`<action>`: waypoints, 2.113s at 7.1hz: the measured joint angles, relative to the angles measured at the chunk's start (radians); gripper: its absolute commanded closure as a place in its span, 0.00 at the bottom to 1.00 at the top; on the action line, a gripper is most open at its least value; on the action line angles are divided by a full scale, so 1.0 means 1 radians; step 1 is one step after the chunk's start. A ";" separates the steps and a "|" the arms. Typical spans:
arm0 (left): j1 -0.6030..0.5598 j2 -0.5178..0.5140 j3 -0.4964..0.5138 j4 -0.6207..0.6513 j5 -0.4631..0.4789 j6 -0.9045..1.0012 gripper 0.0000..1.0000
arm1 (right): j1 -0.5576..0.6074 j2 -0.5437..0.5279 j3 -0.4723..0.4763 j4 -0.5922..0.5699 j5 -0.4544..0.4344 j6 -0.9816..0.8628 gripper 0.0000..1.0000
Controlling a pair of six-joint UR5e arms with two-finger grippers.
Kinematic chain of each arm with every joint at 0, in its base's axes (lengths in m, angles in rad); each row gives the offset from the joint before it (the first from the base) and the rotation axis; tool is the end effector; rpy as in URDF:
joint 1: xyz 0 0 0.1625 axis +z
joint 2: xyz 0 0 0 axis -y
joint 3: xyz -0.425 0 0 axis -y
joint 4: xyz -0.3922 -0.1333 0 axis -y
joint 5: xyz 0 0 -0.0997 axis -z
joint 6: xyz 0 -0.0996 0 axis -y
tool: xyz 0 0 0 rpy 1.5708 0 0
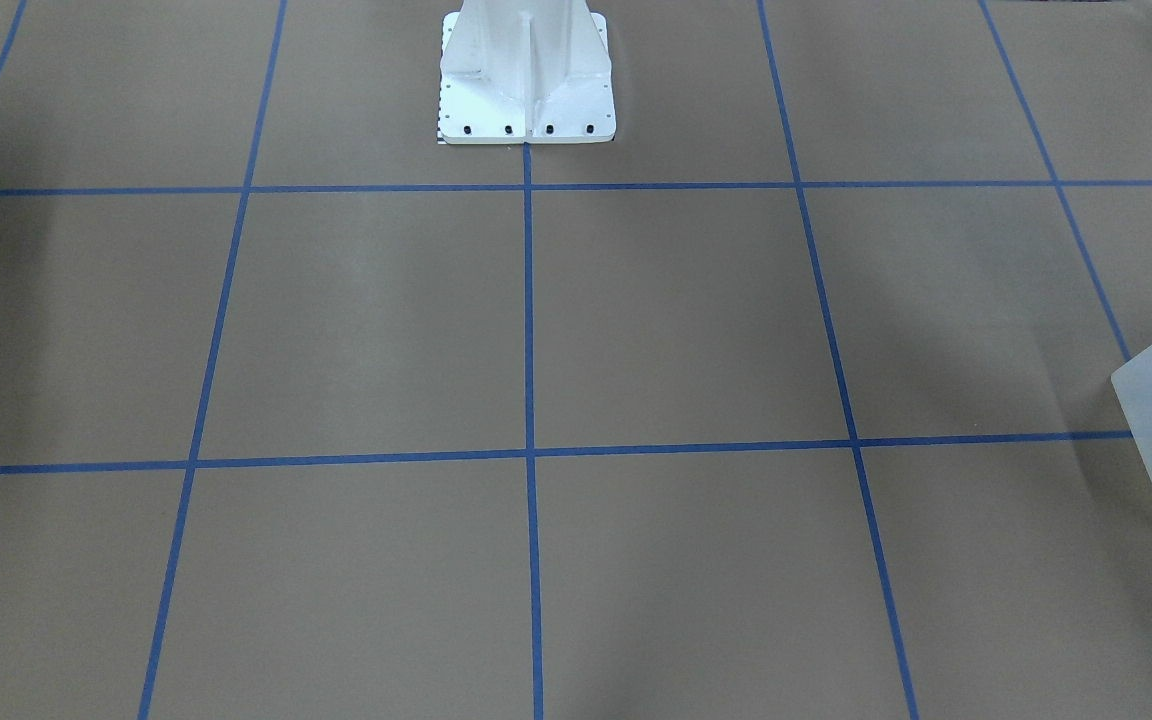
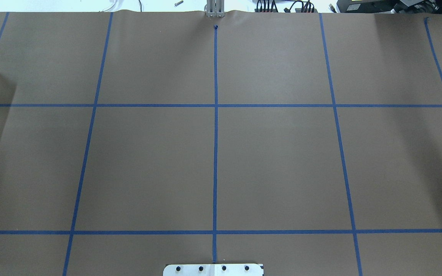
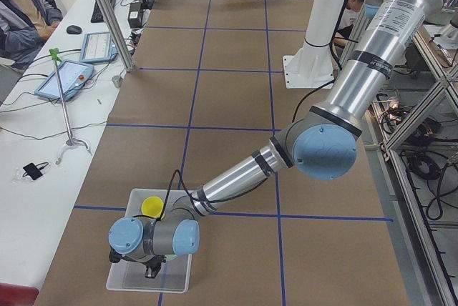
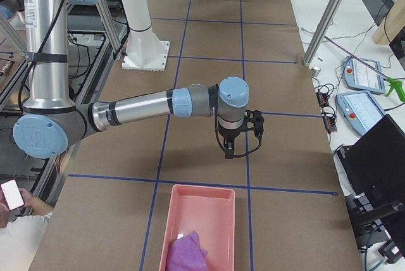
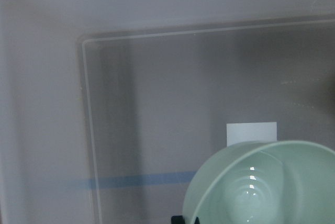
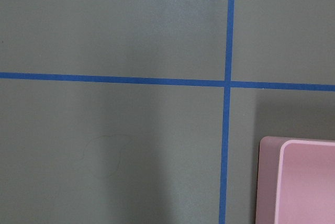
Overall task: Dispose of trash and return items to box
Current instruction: 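Release the bowl in the clear bin and hold the left gripper above it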
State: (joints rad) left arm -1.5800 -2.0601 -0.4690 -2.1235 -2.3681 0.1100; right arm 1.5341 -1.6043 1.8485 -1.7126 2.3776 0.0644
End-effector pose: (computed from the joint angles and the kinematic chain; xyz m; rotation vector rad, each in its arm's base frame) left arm -0.0677 -0.6154 0.8385 -0.0090 0.7992 0.0715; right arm 0.0440 -0.4745 0.5508 0.0559 -0.8099 -0.0151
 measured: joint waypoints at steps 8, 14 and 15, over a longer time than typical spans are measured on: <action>-0.071 0.151 -0.699 0.388 -0.049 -0.033 0.02 | 0.015 -0.029 0.004 -0.002 -0.003 -0.011 0.00; 0.021 0.506 -1.305 0.619 -0.013 -0.150 0.02 | 0.026 -0.098 0.000 -0.003 -0.021 -0.050 0.00; 0.028 0.544 -1.338 0.618 -0.017 -0.158 0.02 | 0.026 -0.109 0.003 -0.003 -0.021 -0.053 0.00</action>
State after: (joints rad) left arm -1.5519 -1.5165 -1.8066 -1.5058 -2.3847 -0.0481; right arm 1.5600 -1.7133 1.8510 -1.7160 2.3563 0.0115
